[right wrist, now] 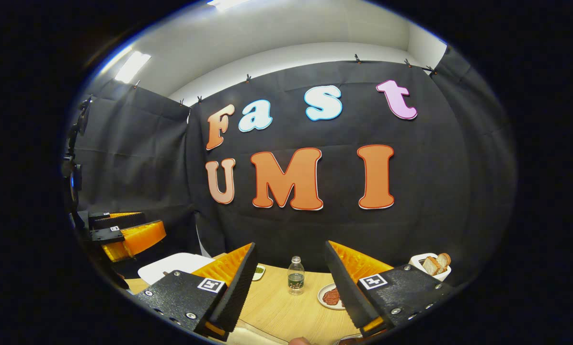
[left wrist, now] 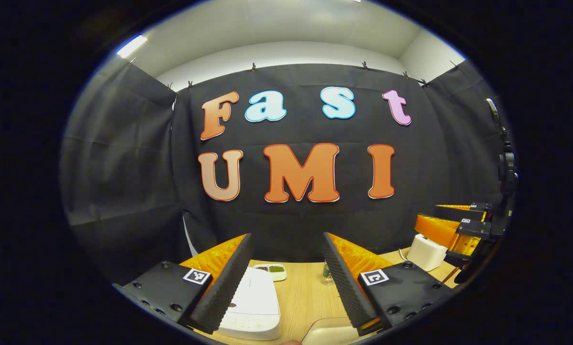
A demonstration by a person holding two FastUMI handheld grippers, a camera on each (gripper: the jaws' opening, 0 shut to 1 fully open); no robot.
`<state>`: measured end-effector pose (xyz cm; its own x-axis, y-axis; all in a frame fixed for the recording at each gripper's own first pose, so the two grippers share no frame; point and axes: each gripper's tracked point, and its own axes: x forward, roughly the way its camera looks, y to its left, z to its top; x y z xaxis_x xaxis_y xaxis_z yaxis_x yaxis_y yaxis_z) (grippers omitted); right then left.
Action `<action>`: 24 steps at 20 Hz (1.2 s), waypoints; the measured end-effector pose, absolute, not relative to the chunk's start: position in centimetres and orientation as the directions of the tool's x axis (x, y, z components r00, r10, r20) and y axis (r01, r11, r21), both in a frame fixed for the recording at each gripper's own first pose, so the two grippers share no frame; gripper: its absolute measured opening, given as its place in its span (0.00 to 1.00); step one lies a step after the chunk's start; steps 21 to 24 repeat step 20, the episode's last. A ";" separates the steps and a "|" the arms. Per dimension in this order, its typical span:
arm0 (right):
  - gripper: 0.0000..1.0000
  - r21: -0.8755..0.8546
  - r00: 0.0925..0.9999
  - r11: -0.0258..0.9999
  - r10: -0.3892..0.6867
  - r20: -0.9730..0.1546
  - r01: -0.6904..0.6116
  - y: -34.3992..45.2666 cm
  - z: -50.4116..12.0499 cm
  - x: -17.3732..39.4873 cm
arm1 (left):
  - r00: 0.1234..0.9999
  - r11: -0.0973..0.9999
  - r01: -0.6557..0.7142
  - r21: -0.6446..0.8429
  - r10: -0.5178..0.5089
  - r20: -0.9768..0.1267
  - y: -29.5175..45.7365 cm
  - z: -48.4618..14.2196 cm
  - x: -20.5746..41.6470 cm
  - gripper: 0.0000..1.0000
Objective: Close the left gripper, press the button to open the rice cooker; take a wooden spoon from the chopstick holder with the right hand, scoop a spoonful of rice and pour it into the rice cooker, then put the wooden spoon back into the chopstick holder.
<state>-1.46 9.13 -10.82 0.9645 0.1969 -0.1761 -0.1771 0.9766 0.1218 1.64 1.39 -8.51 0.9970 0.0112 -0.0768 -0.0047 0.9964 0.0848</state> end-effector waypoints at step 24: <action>0.87 0.117 0.972 0.981 0.171 -0.159 -0.153 8.4 -10.2 -1.1 | 0.995 0.989 -0.094 0.118 0.092 0.025 3.2 -6.7 1.4 0.98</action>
